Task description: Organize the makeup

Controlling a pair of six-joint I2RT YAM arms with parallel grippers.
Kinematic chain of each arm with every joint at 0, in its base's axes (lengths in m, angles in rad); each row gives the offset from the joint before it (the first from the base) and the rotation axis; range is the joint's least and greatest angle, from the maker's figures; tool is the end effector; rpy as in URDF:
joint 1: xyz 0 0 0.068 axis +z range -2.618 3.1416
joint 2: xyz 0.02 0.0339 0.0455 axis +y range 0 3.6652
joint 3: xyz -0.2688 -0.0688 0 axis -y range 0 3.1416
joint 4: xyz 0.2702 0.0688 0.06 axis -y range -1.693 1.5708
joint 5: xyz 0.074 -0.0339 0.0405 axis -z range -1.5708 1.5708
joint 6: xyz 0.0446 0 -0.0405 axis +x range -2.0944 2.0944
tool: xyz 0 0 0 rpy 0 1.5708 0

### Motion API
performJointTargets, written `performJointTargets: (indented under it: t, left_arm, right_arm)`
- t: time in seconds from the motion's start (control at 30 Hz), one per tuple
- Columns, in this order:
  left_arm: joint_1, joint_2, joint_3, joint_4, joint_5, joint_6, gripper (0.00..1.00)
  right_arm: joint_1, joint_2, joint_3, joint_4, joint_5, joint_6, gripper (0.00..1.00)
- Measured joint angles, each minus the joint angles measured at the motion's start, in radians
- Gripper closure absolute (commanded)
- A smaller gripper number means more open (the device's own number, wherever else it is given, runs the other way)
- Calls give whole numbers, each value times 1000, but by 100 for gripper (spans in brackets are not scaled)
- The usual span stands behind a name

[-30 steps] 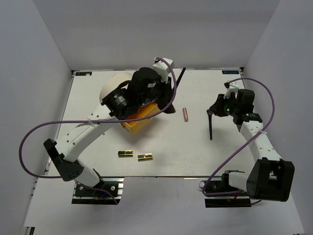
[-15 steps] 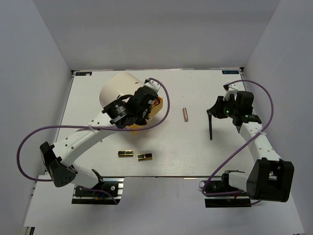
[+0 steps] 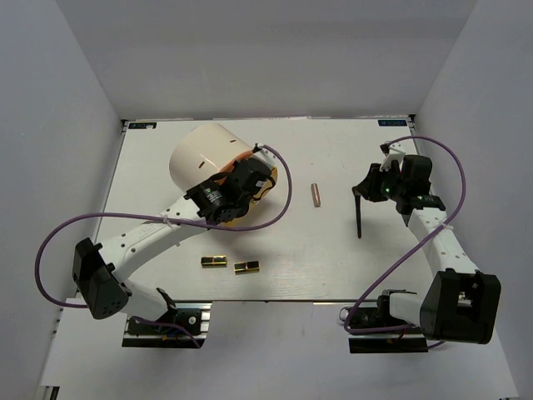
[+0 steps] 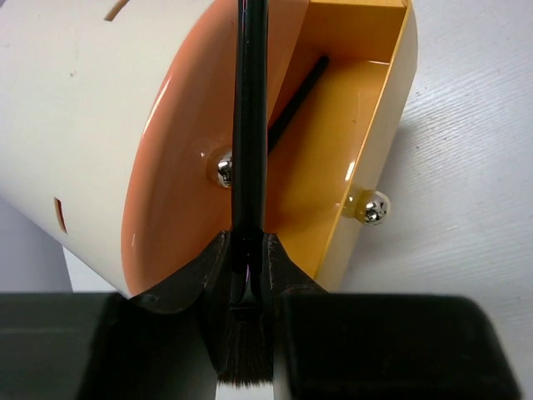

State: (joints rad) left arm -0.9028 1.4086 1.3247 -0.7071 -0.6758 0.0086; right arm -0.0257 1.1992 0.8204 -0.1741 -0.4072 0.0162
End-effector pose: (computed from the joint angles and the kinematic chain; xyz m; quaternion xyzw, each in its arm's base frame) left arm 0.2247 -0.2397 0.3386 0.2709 0.8390 0.1214 0.4559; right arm 0.2938 0.0101 0.2594 -0.0806 0.8571 0.1743 0.4780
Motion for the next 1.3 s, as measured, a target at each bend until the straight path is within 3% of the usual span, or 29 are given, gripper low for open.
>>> performJointTargets:
  t: [0.57,0.7,0.83,0.87,0.97,1.07,1.3]
  left_arm:
    - [1,-4,-142,159,22,195,88]
    - [2,-11,-161,163,28,204,78]
    - [3,-14,-174,169,27,204,60]
    - [3,-14,-174,169,27,203,49]
    - [3,-15,-174,171,17,199,34]
    - [5,-19,-174,177,-8,193,29]
    - [0,-19,-145,182,-40,192,29]
  right_arm:
    - [0,0,0,0,0,0,76]
    - [0,0,0,0,0,0,76]
    - [0,0,0,0,0,0,76]
    - [0,0,0,0,0,0,76]
    - [0,0,0,0,0,0,76]
    - [0,0,0,0,0,0,76]
    - [0,0,0,0,-1,-1,74]
